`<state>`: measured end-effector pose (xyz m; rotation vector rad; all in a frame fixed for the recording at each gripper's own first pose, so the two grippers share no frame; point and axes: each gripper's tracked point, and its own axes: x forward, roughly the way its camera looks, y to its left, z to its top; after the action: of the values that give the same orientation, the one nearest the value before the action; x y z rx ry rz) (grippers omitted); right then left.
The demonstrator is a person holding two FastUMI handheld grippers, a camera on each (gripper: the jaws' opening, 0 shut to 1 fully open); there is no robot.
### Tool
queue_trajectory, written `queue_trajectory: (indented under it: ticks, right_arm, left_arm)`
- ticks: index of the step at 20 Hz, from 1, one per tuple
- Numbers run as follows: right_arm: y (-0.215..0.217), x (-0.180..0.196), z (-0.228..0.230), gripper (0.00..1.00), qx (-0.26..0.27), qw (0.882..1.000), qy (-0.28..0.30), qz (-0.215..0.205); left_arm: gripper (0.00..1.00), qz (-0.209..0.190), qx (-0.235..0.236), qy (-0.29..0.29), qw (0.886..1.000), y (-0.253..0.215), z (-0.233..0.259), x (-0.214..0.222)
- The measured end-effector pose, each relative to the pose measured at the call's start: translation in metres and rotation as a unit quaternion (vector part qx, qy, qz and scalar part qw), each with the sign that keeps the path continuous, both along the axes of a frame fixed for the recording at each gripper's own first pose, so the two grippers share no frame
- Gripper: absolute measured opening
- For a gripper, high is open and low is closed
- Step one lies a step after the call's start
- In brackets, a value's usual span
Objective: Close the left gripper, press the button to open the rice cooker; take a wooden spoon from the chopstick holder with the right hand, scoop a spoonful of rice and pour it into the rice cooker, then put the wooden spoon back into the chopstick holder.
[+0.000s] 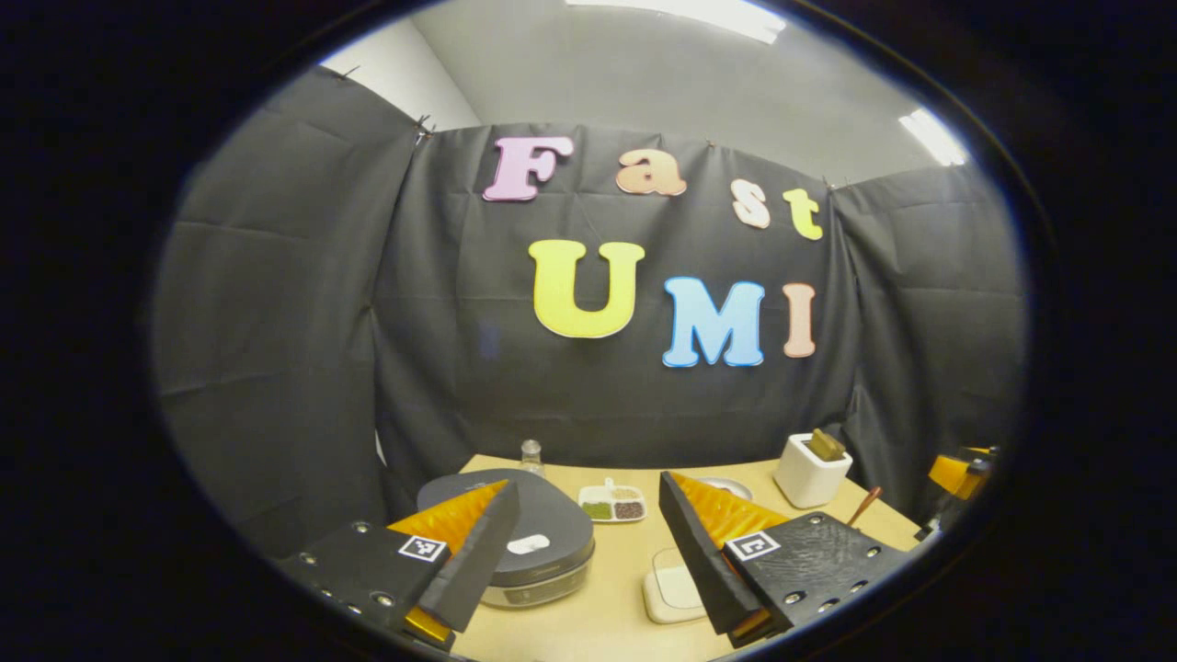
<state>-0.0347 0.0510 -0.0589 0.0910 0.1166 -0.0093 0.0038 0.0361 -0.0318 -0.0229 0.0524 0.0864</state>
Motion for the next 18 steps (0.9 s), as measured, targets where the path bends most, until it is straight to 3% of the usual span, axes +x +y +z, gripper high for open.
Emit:
queue_trajectory:
  ticks: [3,4,6,7,8,9,10,12,14,16,18]
  right_arm:
    - [0.003,0.001,0.001,0.98,-0.008,1.0,-0.002,0.001]
    - [0.003,0.001,0.001,0.98,-0.01,1.0,-0.002,0.001]
    - [0.003,0.001,0.0,0.92,-0.01,1.0,0.0,-0.002]
    - [0.002,0.001,0.0,0.98,-0.01,1.0,0.0,-0.004]
    - [0.002,0.001,0.0,0.98,-0.011,1.0,0.0,-0.005]
    - [0.002,0.001,0.0,0.98,-0.012,1.0,0.0,-0.007]
    - [0.002,0.0,-0.001,0.92,-0.013,1.0,0.0,-0.008]
    - [-0.001,-0.001,-0.001,0.98,-0.016,1.0,0.0,-0.013]
    - [-0.006,-0.003,-0.001,0.92,-0.017,1.0,0.0,-0.02]
    - [-0.011,-0.005,-0.002,0.92,-0.017,0.999,0.001,-0.027]
    - [-0.015,-0.009,-0.005,0.92,-0.019,0.999,0.004,-0.032]
  left_arm:
    - [0.92,0.01,-0.004,0.014,1.0,0.018,-0.001,0.009]
    - [0.87,0.015,-0.006,0.016,1.0,0.024,0.0,0.013]
    - [0.64,0.017,-0.009,0.02,1.0,0.036,0.001,0.019]
    - [0.66,0.022,-0.006,0.021,1.0,0.042,0.003,0.021]
    - [0.49,0.037,-0.002,0.022,0.999,0.056,0.004,0.026]
    - [0.33,0.027,-0.003,0.03,0.999,0.059,0.001,0.031]
    - [0.31,0.017,-0.004,0.039,0.999,0.058,-0.002,0.032]
    - [0.03,0.044,-0.004,0.051,0.998,0.084,-0.006,0.04]
    - [0.05,0.021,-0.025,0.069,0.997,0.077,-0.02,0.051]
    - [0.03,0.024,-0.04,0.081,0.996,0.088,-0.031,0.061]
    - [0.01,-0.004,-0.067,0.099,0.993,0.08,-0.044,0.074]
